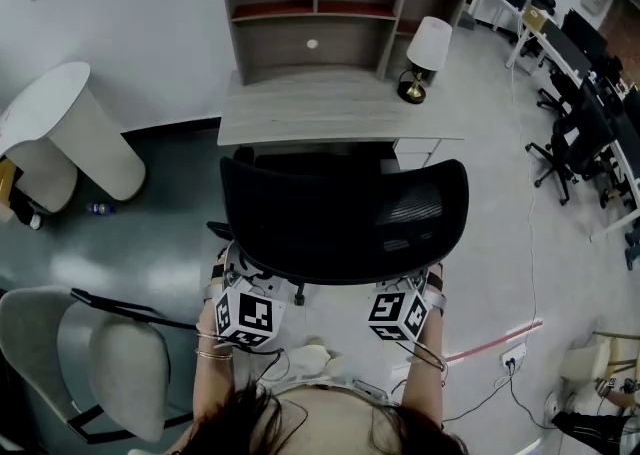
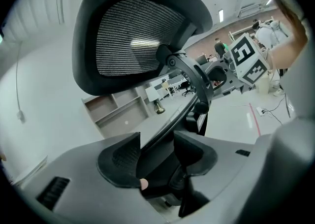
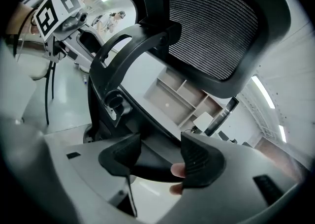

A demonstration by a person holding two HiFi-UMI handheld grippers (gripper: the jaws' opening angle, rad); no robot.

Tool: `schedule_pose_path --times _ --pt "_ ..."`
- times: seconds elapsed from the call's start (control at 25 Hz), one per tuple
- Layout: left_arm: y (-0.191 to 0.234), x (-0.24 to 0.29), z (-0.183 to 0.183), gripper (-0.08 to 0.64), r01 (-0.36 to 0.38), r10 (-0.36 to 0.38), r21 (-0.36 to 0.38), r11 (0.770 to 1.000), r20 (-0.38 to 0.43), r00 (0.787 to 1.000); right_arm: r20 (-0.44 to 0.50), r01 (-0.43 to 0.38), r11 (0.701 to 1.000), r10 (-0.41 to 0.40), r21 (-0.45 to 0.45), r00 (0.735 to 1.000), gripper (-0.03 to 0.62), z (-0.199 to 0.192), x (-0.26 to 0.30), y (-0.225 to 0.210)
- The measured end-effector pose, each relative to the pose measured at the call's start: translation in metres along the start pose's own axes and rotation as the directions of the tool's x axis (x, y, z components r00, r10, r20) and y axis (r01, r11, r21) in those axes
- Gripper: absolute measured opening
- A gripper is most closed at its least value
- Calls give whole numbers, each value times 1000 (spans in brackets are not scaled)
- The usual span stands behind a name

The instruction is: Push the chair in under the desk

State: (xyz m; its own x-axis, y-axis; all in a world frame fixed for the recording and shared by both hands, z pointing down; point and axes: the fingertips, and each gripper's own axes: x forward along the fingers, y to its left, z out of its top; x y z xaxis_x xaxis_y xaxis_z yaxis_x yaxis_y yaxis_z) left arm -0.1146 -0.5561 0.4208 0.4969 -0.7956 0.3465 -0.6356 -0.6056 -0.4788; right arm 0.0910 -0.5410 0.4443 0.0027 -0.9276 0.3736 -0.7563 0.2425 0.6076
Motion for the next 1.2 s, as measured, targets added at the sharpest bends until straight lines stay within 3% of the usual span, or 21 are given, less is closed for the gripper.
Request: schedule_pose_path --times 0.32,0.72,0.92,1.2 --pt "6 -6 -1 179 -48 49 -54 997 7 999 -31 39 999 -39 15 999 238 -2 -2 -4" --pt "-3 -39 0 146 -124 121 -113 986 -26 992 -26 -18 998 19 60 999 210 -8 -13 2" --pt "-22 -56 1 87 -160 155 -152 975 -49 987 17 -47 990 45 133 999 187 -12 -34 3" --pt "-53 -80 16 63 -187 179 -168 968 -57 982 82 -64 979 49 195 995 139 -12 -66 -8"
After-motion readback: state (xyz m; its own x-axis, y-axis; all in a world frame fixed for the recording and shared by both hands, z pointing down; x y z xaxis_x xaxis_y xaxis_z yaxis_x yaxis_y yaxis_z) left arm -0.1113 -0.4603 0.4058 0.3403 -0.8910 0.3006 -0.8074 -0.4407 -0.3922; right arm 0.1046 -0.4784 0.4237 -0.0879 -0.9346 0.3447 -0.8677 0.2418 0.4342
